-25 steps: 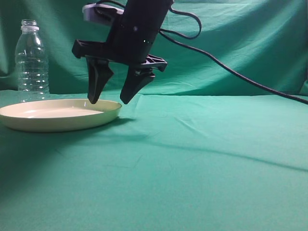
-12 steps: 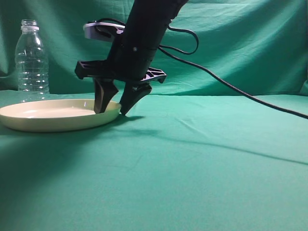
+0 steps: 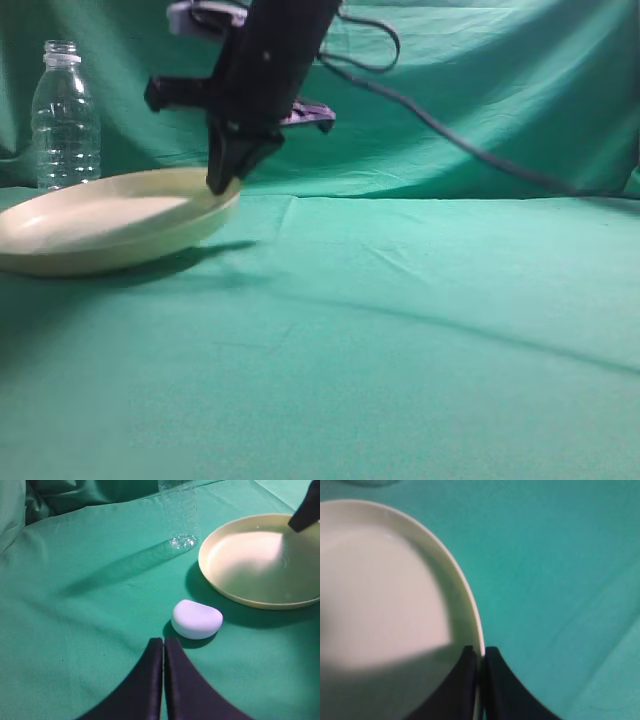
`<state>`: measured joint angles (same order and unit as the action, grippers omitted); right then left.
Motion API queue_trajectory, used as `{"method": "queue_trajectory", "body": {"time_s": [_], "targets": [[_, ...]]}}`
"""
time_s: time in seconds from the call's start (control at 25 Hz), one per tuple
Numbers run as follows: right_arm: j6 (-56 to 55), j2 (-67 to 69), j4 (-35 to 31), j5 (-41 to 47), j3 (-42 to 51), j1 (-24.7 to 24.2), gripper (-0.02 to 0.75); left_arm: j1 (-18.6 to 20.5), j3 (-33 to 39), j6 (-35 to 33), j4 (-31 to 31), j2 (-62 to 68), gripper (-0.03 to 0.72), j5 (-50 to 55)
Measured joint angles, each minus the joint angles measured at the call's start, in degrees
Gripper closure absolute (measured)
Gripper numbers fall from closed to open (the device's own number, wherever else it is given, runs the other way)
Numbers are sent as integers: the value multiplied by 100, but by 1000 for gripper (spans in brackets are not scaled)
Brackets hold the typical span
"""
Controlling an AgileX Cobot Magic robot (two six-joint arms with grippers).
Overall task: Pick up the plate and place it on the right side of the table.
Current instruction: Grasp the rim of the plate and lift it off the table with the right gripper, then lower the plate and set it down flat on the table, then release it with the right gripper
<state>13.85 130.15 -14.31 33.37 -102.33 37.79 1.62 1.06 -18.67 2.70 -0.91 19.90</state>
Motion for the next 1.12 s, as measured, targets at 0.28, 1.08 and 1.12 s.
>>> {"method": "queue_trajectory", "body": {"time_s": [0.28,1.08,1.12], "targets": [[-363,-492,538,1140,-805,-151,738,0,0,0,0,0,688,0],[-447,-3089,686,2243,1676,-3481,738,0,0,0,0,0,688,0],[-446,-3111,686,2124,1897,-3589,738,0,0,0,0,0,688,0]]}}
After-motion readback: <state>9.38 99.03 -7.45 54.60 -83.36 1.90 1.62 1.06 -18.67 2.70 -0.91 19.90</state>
